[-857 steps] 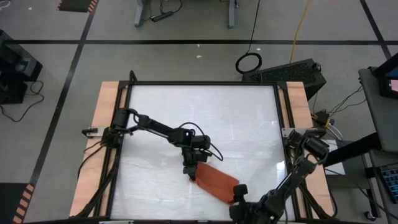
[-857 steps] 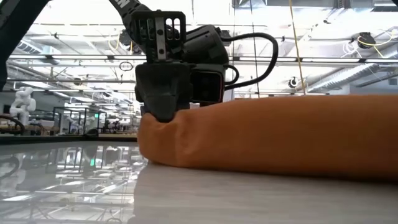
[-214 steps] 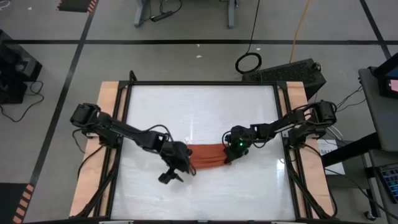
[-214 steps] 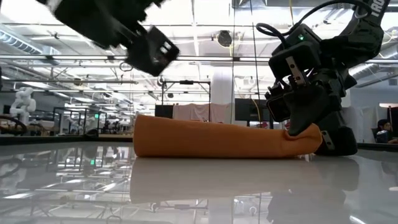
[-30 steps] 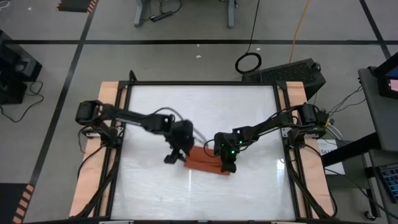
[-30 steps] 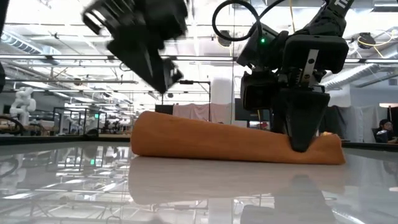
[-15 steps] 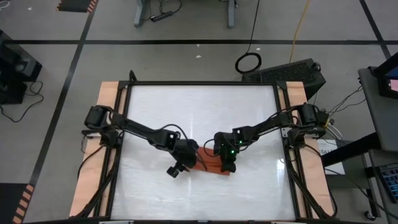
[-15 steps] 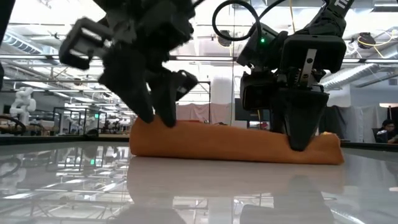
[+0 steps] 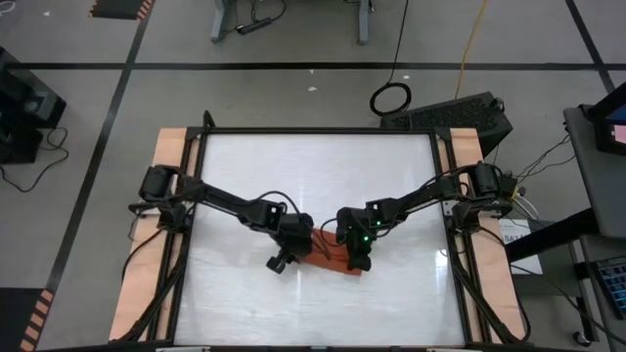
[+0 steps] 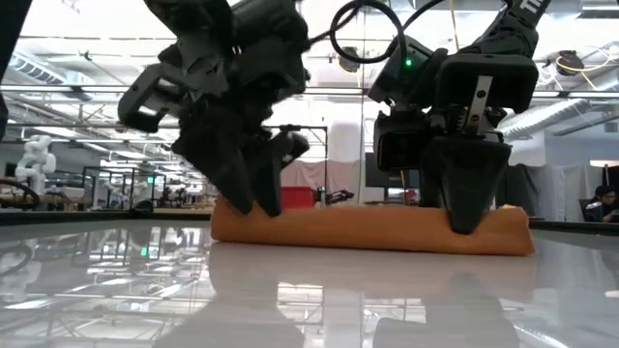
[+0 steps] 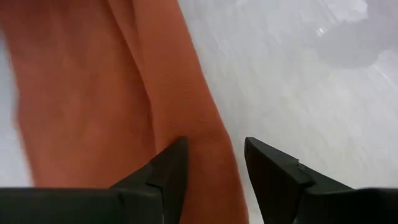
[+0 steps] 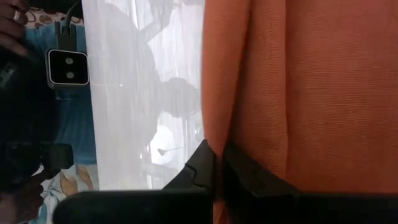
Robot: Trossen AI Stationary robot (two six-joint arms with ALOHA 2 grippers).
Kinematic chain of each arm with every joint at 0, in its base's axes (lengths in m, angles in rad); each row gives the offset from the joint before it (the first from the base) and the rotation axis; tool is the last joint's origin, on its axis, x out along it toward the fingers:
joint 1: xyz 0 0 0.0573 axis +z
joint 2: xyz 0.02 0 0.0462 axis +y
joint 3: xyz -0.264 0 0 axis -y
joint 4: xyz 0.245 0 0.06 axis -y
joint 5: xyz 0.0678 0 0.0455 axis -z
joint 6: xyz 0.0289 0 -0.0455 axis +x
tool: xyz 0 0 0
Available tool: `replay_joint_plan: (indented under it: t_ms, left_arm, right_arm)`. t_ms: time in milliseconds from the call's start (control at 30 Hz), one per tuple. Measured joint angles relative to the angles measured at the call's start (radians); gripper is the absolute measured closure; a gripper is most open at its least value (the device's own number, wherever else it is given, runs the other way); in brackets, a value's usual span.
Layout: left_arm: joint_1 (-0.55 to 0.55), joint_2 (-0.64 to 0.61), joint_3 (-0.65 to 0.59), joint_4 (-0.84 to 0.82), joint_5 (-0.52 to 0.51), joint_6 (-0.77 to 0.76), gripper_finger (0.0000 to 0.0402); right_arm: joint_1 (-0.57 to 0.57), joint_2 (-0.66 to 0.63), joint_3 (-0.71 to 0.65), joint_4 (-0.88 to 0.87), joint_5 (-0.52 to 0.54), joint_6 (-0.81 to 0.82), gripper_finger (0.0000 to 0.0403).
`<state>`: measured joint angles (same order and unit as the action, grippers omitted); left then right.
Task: Roll towel
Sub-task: Roll the orange towel
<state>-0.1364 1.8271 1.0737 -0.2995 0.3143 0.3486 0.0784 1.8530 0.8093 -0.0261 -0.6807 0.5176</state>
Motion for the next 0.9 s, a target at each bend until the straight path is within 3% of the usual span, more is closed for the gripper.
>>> replay_joint_plan:
  t_ms: [100,267,400,533,700,900]
  left_arm:
    - [0.000,0.030,0.000,-0.021,0.020,0.000,0.0228]
    - [-0.005,0.063,0.004,-0.012,0.024,-0.004,0.0178]
    - [-0.019,0.063,0.005,-0.011,-0.109,-0.048,0.0167]
    - [-0.016,0.064,0.004,-0.012,-0.140,-0.048,0.0229]
    - [-0.014,0.065,0.003,-0.016,-0.140,-0.031,0.0372]
    - [-0.001,0.066,0.002,-0.014,-0.072,-0.030,0.0382]
  right_arm:
    - [0.000,0.000,0.000,0.003,0.000,0.009,0.0399]
    - [0.000,0.000,0.000,0.010,-0.002,0.016,0.0399]
    - [0.000,-0.016,-0.001,0.010,-0.002,0.011,0.0399]
    - [-0.006,-0.051,-0.004,0.006,0.002,-0.006,0.0397]
    - [-0.020,-0.129,-0.005,-0.020,0.002,-0.008,0.0373]
    - [-0.008,-0.273,-0.004,-0.123,0.061,-0.077,0.0290]
